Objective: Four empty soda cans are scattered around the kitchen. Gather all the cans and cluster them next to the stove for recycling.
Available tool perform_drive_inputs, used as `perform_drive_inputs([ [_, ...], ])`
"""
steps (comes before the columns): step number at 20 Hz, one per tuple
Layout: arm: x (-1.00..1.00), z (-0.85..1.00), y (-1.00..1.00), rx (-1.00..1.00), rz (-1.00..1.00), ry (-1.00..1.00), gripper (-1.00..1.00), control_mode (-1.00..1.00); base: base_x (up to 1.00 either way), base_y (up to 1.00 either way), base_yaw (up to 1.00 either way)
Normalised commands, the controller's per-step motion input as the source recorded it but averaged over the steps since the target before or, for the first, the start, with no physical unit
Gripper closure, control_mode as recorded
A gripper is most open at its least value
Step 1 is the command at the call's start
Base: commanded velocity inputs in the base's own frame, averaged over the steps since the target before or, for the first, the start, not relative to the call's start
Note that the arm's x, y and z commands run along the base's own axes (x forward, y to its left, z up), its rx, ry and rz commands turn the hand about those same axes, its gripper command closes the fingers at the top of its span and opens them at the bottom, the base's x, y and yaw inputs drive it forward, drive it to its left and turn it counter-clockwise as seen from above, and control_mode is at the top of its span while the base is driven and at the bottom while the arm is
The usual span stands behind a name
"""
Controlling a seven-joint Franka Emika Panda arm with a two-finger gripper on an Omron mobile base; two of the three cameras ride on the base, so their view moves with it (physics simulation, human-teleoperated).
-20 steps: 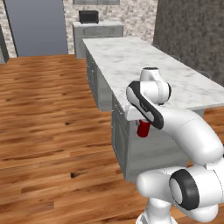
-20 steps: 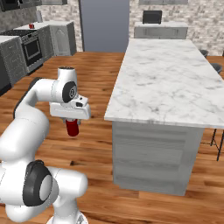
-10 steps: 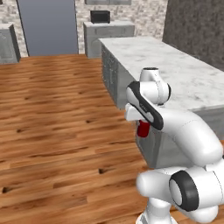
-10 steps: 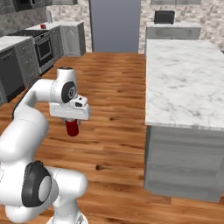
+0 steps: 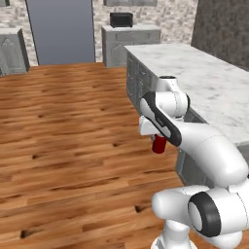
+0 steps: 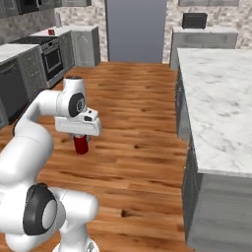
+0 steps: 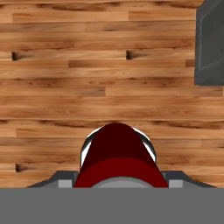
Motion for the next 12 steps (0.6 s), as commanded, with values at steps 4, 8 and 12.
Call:
perform_drive_inputs([
  [4,0.00,0.00,0.00,0.00,0.00,0.00,1.00,1.00,0.94,0.47,0.00],
  [8,0.00,0.00,0.00,0.00,0.00,0.00,1.00,1.00,1.00,0.46,0.00],
  [12,0.00,0.00,0.00,0.00,0.00,0.00,1.00,1.00,0.98,0.43,0.00],
])
